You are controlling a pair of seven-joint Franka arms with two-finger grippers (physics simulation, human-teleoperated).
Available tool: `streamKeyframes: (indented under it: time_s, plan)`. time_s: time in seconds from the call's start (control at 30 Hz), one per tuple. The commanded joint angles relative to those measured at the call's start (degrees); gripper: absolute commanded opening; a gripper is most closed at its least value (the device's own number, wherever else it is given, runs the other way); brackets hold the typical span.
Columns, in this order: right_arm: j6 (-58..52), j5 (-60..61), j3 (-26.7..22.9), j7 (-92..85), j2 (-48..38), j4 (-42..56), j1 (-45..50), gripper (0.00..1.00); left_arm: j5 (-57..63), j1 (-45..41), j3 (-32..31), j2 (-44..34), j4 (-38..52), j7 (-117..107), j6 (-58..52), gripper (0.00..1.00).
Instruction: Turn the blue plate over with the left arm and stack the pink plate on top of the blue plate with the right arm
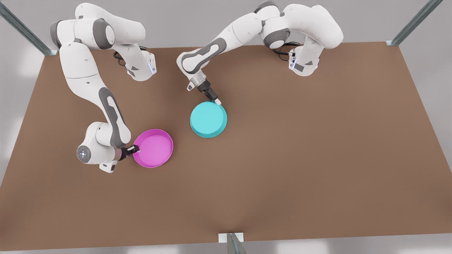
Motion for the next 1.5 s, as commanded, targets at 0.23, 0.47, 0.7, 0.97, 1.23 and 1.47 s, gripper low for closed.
streamKeyframes:
  time_s: [0.23,0.47,0.7,0.97,1.23,1.47]
  plan:
    - [1.1,0.8,0.1,0.2,0.4,0.2,0.3,0.63,-24.9,5.2,0.7,-8.6,-0.7,12.8,-17.3,1.00]
    - [1.0,0.8,0.1,-1.0,0.3,0.3,0.3,0.48,-35.3,47.5,0.7,-33.0,-6.7,20.7,0.1,1.00]
    - [1.0,0.8,0.1,-1.1,0.4,0.4,0.3,0.38,-56.5,63.4,13.2,-49.7,-11.8,39.7,5.5,1.00]
    - [1.1,0.8,0.0,-1.9,0.5,0.4,0.2,0.39,-55.6,62.5,12.9,-43.4,-2.9,38.7,3.8,1.00]
    - [1.1,0.8,0.1,-1.8,1.5,0.9,0.3,0.39,-54.8,62.5,13.2,-42.7,-3.1,36.1,4.8,1.00]
    - [1.0,0.9,0.0,-3.5,1.7,1.1,0.1,0.21,-54.5,62.5,13.1,-43.4,-3.0,36.2,4.7,1.00]
